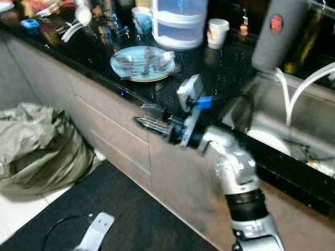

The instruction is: Kitchen organization

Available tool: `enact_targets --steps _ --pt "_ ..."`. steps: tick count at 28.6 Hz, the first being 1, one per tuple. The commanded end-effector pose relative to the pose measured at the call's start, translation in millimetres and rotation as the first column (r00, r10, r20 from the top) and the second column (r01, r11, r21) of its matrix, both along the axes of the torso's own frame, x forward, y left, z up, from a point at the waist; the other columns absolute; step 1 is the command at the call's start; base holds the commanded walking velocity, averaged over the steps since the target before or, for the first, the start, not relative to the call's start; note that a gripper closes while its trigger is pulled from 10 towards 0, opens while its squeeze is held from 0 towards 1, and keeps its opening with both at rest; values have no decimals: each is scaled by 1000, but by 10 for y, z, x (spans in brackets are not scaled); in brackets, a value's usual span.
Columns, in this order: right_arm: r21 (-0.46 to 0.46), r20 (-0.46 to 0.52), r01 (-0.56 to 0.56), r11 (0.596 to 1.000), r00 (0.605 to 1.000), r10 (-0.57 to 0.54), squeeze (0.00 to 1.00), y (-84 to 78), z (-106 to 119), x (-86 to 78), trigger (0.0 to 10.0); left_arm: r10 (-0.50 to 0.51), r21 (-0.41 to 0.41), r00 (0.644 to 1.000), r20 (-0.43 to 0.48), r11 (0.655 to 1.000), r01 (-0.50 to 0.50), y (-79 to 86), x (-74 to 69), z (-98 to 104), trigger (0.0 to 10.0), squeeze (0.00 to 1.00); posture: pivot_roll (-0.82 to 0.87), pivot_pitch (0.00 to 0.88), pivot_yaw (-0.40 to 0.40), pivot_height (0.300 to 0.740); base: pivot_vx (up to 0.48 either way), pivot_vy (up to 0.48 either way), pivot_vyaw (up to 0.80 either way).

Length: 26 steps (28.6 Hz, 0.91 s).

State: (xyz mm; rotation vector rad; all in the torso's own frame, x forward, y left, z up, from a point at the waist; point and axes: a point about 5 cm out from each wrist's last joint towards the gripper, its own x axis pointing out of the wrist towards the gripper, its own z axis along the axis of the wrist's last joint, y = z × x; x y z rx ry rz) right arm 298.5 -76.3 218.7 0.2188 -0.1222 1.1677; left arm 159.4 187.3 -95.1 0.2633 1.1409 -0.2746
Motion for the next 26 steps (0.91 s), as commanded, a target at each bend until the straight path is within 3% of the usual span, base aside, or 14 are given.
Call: enact_targets --steps 1,5,12,26 --pt "-8 17 7 1000 1000 -7 0 12 18 -3 10000 6 15 1000 -24 1000 -6 54 -77 -24 10000 0 -10 0 -31 740 0 0 794" --pt "-18 34 29 999 999 -29 0 14 30 11 10000 4 17 1000 -19 1000 -4 57 -73 -22 10000 0 -10 0 -31 740 0 0 720" --pt "-69 48 164 984 986 -161 0 -11 36 143 10000 -7 15 1000 -25 1000 7 56 -73 -22 10000 0 -9 0 -29 740 0 0 0" --pt "-152 108 299 942 952 -285 0 -30 61 279 10000 -14 15 1000 -27 1000 14 57 -70 -20 10000 0 -7 0 -28 740 307 0 0"
